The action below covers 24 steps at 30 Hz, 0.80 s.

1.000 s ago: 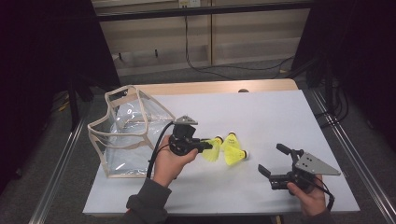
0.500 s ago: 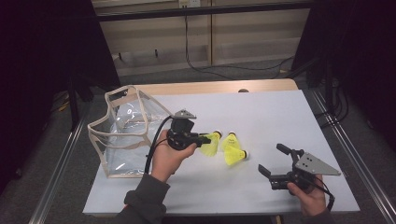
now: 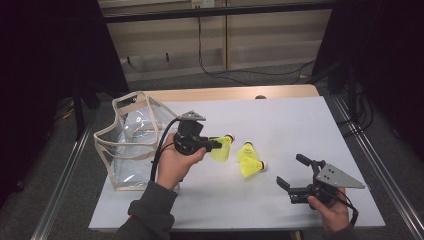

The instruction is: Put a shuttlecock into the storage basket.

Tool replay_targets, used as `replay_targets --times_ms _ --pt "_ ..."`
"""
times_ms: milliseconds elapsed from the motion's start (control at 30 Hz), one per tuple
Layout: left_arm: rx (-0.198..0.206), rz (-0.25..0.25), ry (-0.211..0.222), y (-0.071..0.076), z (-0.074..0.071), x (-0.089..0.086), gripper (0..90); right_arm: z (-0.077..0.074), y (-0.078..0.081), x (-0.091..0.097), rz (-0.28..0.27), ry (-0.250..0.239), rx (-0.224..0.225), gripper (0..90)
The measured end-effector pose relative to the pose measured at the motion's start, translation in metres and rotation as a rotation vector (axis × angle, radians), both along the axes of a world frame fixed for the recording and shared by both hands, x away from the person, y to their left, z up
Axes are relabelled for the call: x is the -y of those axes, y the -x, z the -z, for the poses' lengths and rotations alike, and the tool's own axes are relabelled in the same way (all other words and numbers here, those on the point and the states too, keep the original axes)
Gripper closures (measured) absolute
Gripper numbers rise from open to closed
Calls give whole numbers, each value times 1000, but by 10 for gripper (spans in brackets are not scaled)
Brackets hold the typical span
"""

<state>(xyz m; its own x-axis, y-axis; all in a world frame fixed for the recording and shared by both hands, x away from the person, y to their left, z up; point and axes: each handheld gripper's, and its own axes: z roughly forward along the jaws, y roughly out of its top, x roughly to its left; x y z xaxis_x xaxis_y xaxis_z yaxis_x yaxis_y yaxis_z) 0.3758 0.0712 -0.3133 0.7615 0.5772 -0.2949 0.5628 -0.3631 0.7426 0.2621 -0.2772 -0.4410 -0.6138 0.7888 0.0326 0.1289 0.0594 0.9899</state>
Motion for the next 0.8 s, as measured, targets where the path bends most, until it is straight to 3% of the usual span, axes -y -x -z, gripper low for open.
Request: replay_targets --times_ms 800 --pt "21 -25 -15 -7 -26 -11 859 1 -1 0 4 3 -2 9"
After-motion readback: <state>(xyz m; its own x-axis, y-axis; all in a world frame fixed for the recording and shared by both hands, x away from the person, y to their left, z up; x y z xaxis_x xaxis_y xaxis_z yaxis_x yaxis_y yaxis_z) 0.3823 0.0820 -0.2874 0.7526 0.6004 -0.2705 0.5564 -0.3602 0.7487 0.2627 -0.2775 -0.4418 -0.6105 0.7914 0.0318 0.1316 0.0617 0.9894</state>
